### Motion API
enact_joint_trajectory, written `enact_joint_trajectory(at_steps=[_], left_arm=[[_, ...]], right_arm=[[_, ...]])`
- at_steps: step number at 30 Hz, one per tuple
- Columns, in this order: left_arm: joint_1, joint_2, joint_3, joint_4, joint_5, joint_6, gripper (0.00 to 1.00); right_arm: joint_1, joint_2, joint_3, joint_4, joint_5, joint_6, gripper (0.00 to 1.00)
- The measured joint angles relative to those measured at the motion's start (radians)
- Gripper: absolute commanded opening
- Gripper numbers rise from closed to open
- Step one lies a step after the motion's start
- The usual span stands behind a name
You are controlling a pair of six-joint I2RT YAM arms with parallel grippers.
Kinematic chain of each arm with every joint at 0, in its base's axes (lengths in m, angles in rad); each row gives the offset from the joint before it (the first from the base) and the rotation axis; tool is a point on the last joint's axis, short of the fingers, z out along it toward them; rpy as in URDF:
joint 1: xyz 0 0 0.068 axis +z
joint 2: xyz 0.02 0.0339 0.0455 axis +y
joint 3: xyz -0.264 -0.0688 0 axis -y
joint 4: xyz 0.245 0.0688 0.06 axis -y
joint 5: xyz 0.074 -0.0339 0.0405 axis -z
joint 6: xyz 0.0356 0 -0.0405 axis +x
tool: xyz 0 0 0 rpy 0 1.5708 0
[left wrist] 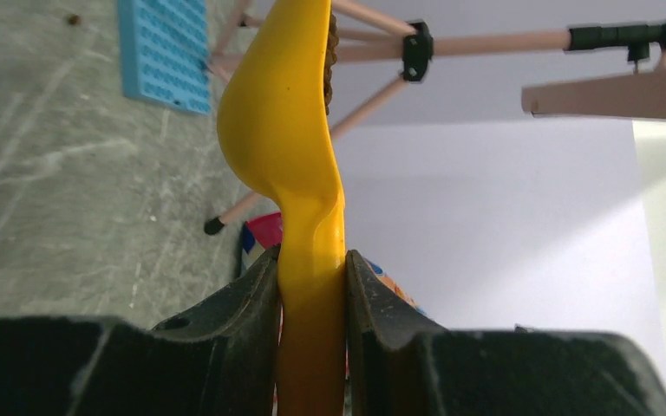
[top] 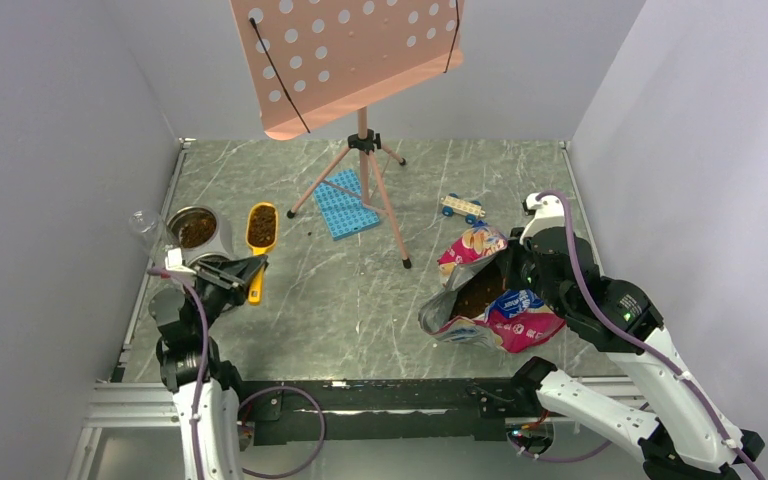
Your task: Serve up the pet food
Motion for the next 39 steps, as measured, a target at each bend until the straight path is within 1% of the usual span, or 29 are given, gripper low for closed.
enact_joint_trajectory(at_steps=[5, 9, 12, 16, 19, 22, 26, 35, 39], left_arm=[[0.039, -0.11, 0.0, -0.22, -0.082, 0.021, 0.0], [0.041, -0.174, 0.0, -0.339, -0.154, 0.016, 0.0], [0.042, -0.23, 0.0, -0.399, -0.216, -0.001, 0.0], [0.043, -0.299, -0.021, -0.433, -0.289, -0.047, 0.0], [0.043, -0.304, -0.05, -0.462, -0.339, -0.087, 0.0], [0.043, -0.304, -0.073, -0.526, -0.39, -0.121, 0.0], [0.043, -0.303, -0.072, -0.568, -0.454, -0.152, 0.0], [0.043, -0.304, -0.071, -0.578, -0.517, -0.172, 0.0], [0.043, -0.306, -0.056, -0.61, -0.537, -0.195, 0.0]], right_arm=[[0.0, 0.0, 0.0, 0.0, -0.013, -0.013, 0.0], [0.0, -0.001, 0.0, 0.0, -0.016, -0.02, 0.0], [0.0, -0.001, 0.0, 0.0, -0.017, -0.023, 0.0], [0.0, -0.006, 0.0, -0.001, -0.018, -0.027, 0.0], [0.0, -0.012, 0.0, -0.004, -0.02, -0.032, 0.0], [0.0, -0.015, 0.0, -0.007, -0.025, -0.036, 0.0], [0.0, -0.015, 0.0, -0.008, -0.029, -0.041, 0.0], [0.0, -0.015, 0.0, -0.008, -0.037, -0.051, 0.0], [0.0, -0.015, 0.0, -0.008, -0.037, -0.056, 0.0]])
